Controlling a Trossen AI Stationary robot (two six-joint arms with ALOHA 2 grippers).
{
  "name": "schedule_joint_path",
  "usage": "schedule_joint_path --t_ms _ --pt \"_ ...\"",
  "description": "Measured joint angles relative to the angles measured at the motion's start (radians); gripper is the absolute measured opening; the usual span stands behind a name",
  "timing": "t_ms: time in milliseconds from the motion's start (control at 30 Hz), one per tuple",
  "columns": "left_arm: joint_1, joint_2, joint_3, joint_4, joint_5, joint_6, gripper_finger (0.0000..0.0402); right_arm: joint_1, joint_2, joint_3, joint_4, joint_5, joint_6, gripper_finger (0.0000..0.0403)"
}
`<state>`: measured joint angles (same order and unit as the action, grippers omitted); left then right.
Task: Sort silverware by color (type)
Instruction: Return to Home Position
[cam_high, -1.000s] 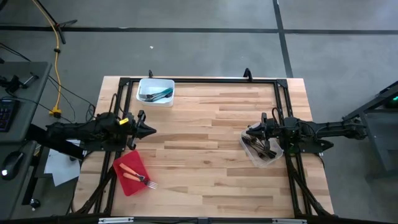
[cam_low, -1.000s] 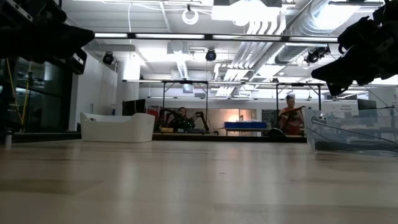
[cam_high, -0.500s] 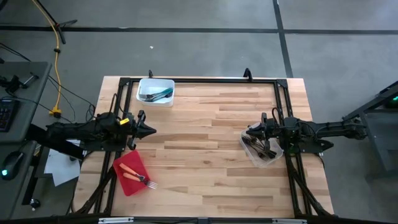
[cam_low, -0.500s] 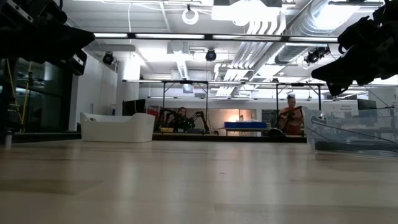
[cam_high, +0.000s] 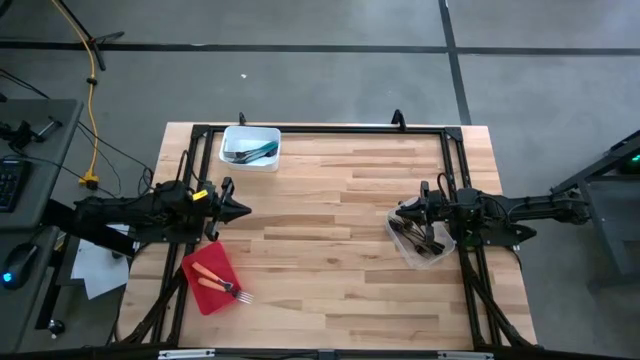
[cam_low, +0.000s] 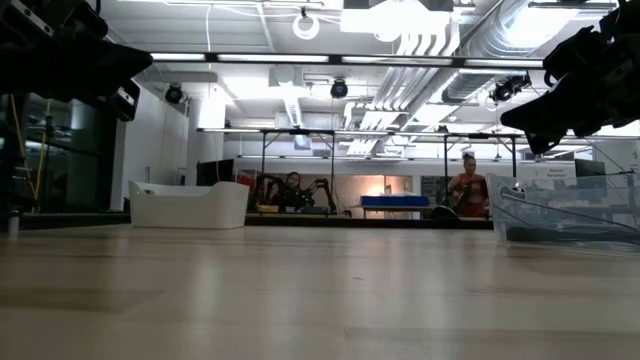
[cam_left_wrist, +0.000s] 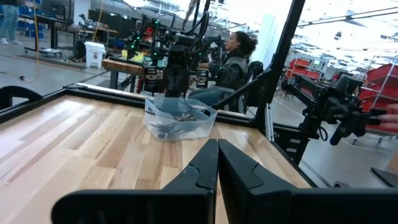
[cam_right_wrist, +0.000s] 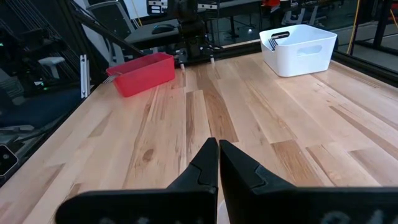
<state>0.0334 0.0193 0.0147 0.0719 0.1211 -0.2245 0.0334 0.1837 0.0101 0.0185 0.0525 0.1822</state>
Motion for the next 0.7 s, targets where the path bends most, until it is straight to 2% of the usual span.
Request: schedule_joint_path --t_ms 700 --pt "0.000 0.000 0.000 0.000 0.000 0.000 0.0003 0.000 0.000 0.000 0.000 -0.001 -0.031 0.0000"
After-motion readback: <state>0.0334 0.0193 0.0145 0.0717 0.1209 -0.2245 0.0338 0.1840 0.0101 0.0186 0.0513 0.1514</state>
